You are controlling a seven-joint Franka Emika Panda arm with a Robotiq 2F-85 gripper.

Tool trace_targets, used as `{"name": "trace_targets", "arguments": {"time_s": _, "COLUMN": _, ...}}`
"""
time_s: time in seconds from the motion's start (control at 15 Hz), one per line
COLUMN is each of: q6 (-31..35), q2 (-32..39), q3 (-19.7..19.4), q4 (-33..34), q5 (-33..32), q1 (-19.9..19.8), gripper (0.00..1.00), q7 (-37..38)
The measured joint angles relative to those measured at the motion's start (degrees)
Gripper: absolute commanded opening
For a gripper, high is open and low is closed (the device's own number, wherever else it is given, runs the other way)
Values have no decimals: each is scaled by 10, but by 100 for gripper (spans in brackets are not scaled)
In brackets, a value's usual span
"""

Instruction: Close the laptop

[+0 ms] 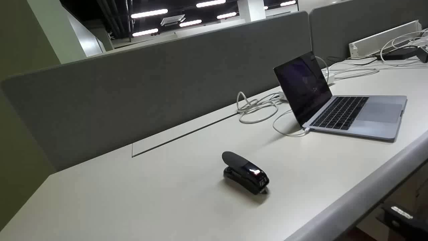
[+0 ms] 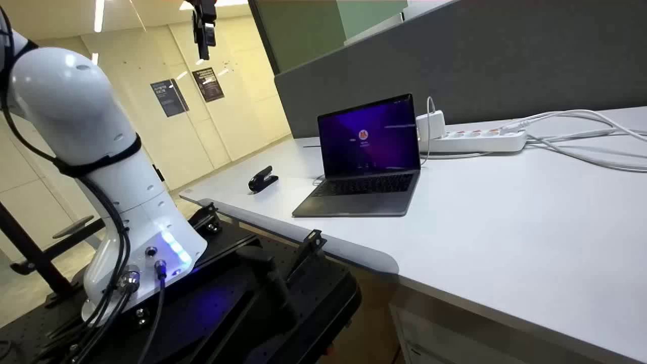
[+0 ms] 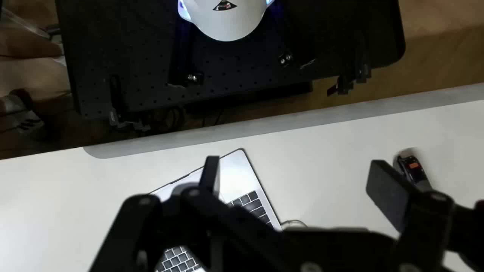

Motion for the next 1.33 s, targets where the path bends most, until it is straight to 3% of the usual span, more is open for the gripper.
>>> {"name": "trace_targets", "arguments": {"time_s": 1.0, "q6": 8, "q2": 2, "q3": 0, "q4": 0, "q5": -4, "q1": -1, "gripper": 100, "q7": -1}}
{"name": "trace_targets", "arguments": {"time_s": 1.33, "q6": 82, "q2": 20, "q3": -13, "q4": -8, "q5": -84, "q1": -30, "gripper": 100, "q7": -13}}
